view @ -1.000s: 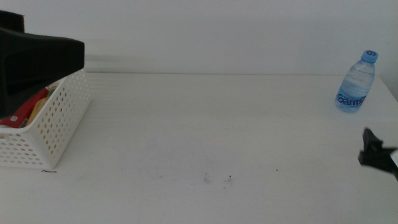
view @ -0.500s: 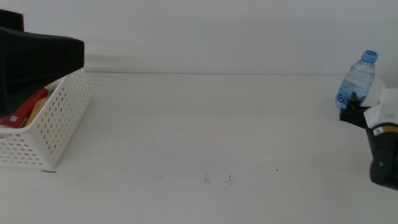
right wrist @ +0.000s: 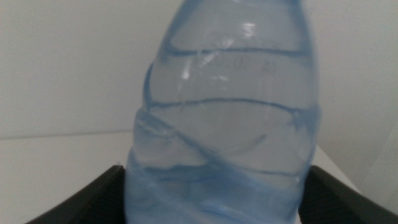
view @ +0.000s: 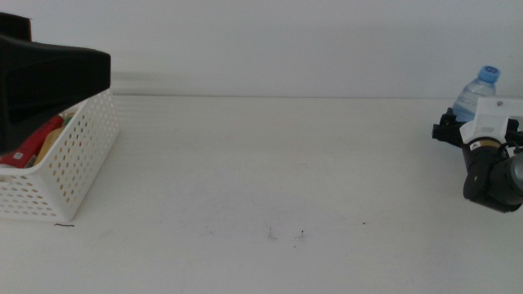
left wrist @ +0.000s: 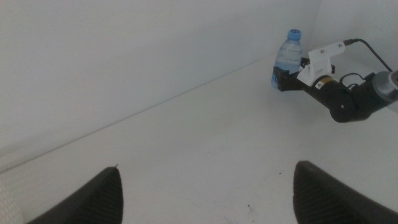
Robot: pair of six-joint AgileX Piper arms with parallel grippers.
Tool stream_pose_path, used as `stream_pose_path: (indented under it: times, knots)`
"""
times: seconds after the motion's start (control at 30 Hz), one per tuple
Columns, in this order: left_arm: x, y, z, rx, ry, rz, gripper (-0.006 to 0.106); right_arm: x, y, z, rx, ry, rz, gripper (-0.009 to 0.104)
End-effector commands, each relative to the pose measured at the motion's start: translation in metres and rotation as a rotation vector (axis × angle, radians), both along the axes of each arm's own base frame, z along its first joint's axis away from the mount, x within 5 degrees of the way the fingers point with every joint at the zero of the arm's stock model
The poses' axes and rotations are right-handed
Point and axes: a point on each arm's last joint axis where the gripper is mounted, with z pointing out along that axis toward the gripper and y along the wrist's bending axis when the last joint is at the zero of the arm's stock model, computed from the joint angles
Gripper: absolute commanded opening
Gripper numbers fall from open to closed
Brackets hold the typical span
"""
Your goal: Use arms to grab the bottles and put them into the dustbin to the left of the table.
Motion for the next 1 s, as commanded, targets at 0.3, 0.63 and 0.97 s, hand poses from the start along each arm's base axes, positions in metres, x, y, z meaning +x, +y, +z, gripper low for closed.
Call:
stream_pose_path:
  times: [0.3, 0.63, 0.97]
  knots:
    - [-0.001, 0.0, 0.003, -0.019, -0.011, 0.002, 0.094, 0.041, 0.01, 0.009, -0.038, 0.164, 0.202, 0.0]
    - [-0.001, 0.0, 0.003, -0.019, -0.011, 0.002, 0.094, -0.002, 0.197, 0.114, -0.026, -0.003, 0.671, -0.003]
    - [-0.001, 0.0, 0.003, -0.019, -0.011, 0.002, 0.094, -0.035, 0.31, 0.063, -0.011, 0.02, 0.943, -0.003]
